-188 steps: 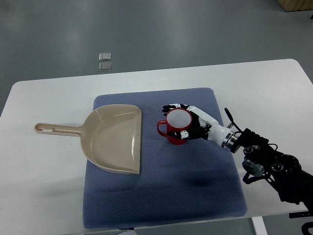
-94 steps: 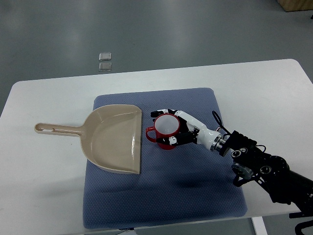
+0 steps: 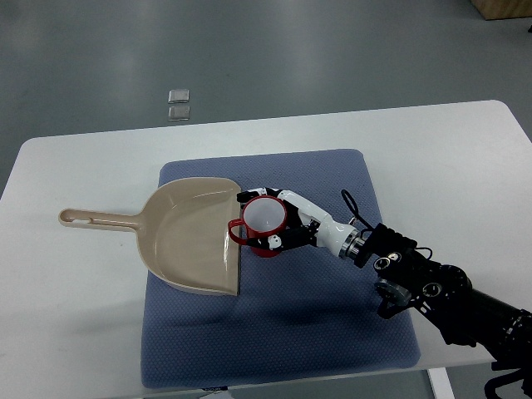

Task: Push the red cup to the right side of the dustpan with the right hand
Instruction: 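Push the red mug with the right hand toward the dustpan's edge, then hold the red mug against the dustpan's edge with the right hand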

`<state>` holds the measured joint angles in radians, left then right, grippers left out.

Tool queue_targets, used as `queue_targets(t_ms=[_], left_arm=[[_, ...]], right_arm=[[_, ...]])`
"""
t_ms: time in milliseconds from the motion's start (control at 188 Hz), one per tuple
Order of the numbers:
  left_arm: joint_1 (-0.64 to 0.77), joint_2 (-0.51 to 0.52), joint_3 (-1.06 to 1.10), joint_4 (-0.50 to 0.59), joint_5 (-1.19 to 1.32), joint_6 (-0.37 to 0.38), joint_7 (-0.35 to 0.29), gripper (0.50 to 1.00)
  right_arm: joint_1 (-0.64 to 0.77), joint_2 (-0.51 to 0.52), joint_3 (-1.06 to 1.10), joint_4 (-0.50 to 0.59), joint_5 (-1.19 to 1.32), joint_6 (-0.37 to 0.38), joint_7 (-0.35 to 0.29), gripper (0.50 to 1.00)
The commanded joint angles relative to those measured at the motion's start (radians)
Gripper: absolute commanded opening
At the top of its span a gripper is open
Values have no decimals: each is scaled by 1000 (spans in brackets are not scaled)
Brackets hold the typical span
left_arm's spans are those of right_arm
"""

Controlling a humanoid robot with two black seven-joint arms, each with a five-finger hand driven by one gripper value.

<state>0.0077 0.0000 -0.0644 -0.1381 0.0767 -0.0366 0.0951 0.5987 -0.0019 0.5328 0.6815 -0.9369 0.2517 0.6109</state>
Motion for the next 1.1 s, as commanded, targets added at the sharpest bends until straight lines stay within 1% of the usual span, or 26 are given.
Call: queue_targets(t_ms=[0, 164, 1093], left_arm=[[0, 0, 0, 0, 0, 0, 0, 1000], [0, 0, 0, 0, 0, 0, 0, 1000], [0, 0, 0, 0, 0, 0, 0, 1000]], right_arm=[[3, 2, -13, -2, 0, -5, 0, 856], [10, 2, -22, -2, 0, -19, 0, 854], [30, 2, -53, -5, 1, -17, 0, 854]])
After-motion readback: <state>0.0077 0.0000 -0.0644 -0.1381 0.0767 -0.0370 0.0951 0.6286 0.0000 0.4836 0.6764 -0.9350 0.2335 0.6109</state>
